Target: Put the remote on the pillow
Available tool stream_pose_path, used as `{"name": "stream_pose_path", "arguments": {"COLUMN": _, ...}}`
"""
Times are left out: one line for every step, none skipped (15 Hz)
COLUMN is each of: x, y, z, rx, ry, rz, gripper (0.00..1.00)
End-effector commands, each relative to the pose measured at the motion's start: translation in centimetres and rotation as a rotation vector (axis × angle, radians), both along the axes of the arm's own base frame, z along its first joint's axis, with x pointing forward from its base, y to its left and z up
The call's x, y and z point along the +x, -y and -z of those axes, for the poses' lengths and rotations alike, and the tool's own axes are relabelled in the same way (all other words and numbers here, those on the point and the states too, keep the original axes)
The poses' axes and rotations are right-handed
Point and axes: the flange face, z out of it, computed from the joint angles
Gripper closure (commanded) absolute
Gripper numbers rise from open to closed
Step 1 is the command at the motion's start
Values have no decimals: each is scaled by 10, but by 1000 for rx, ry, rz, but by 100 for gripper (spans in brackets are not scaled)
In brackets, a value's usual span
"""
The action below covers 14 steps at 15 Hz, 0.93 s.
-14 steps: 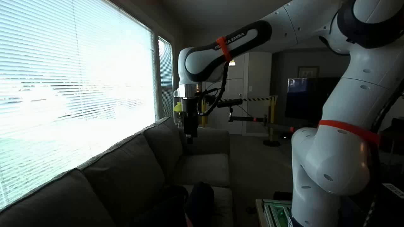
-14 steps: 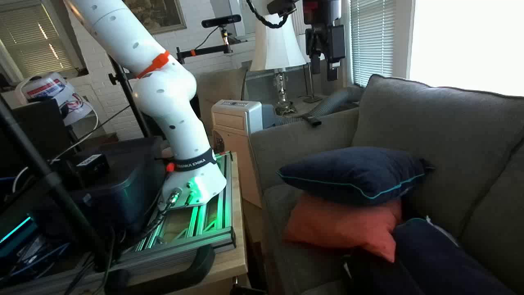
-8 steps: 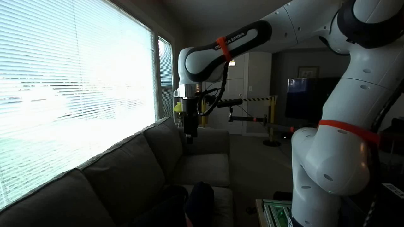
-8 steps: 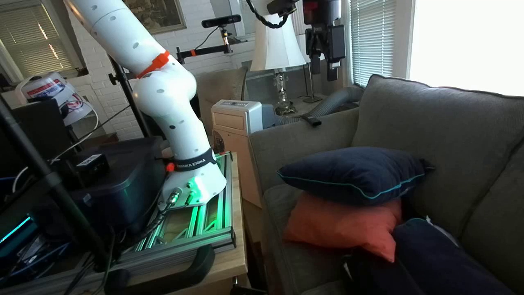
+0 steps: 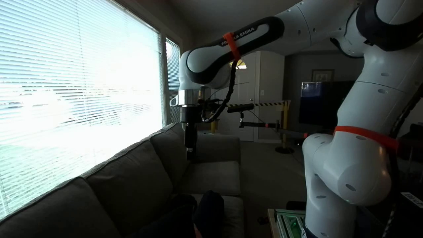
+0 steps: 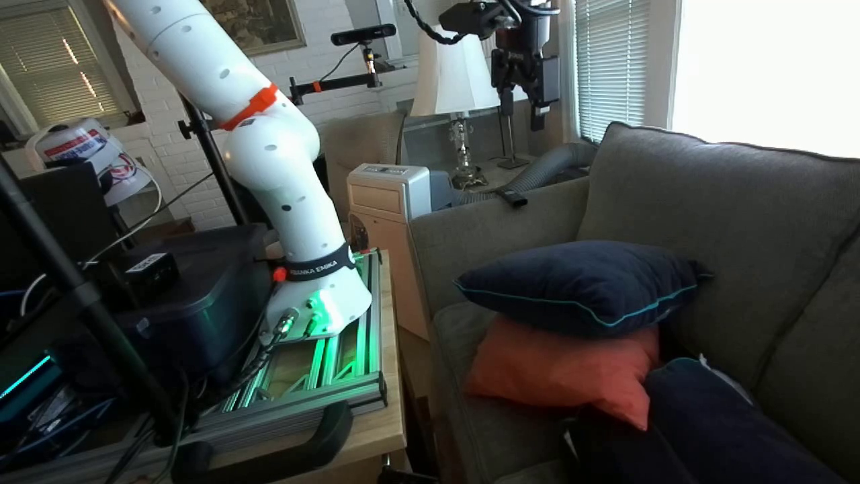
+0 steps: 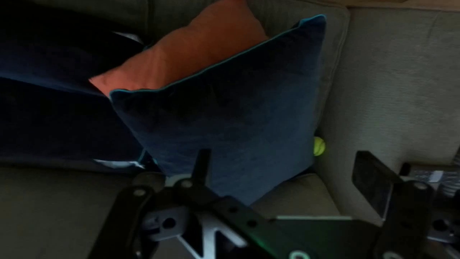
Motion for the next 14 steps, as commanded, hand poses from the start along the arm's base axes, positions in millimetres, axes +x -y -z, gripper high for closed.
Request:
{"name": "stream_pose_path", "arguments": {"x": 0, "y": -45, "z": 14, "rx": 76, "ry": 32, "rz": -183, "gripper": 0}}
{"name": "stream_pose_path", "arguments": {"x": 1, "y": -58, "z": 16, "rx": 87, "ry": 48, "rz": -235, "gripper": 0}}
{"name": "stream_pose_path", "arguments": {"x": 0, "y": -68, "z": 19, "rx": 94, "ry": 64, "rz": -287, "gripper": 0}}
{"name": "stream_pose_path", "arguments": {"x": 1, "y": -79, "z": 22, "rx": 94, "ry": 90, "rz": -337, "gripper": 0}}
{"name": "stream_pose_path", "arguments": {"x": 1, "y": -88, "z": 26, "rx": 97, "ry": 116, "rz": -388, "gripper": 0}}
{"name": "stream_pose_path", "arguments": {"x": 2, "y": -98, "z": 29, "rx": 96, "ry": 141, "rz": -439, "gripper": 0}}
{"name": "stream_pose_path", "arguments": {"x": 2, "y": -105, "z": 32, "rx": 104, "ry": 165, "rz": -486, "gripper": 0}}
{"name": "stream_pose_path", "arguments": {"x": 2, "y": -115, "z": 34, "rx": 112, "ry": 183, "rz": -538, "gripper": 0}}
{"name": "stream_pose_path", "arguments": {"x": 1, "y": -122, "z": 37, "rx": 111, "ry": 198, "rz": -592, "gripper": 0}}
{"name": "stream_pose_path", "arguments": {"x": 7, "y": -112, "z": 31, "rx": 93, "ry": 152, "rz": -516, "gripper": 0}}
{"name": "stream_pose_path", "arguments": {"x": 7, "y": -118, "z": 33, "rx": 95, "ry": 163, "rz": -551, "gripper": 0}}
{"name": "stream_pose_path", "arguments": {"x": 6, "y": -121, "z": 34, "rx": 94, "ry": 168, "rz": -570, "gripper": 0}}
{"name": "stream_pose_path", "arguments": {"x": 6, "y": -122, "z": 35, "rx": 94, "ry": 170, "rz": -577, "gripper": 0}}
{"name": "stream_pose_path", "arguments": {"x": 6, "y": -122, "z": 35, "rx": 93, "ry": 172, "rz": -583, "gripper": 0}}
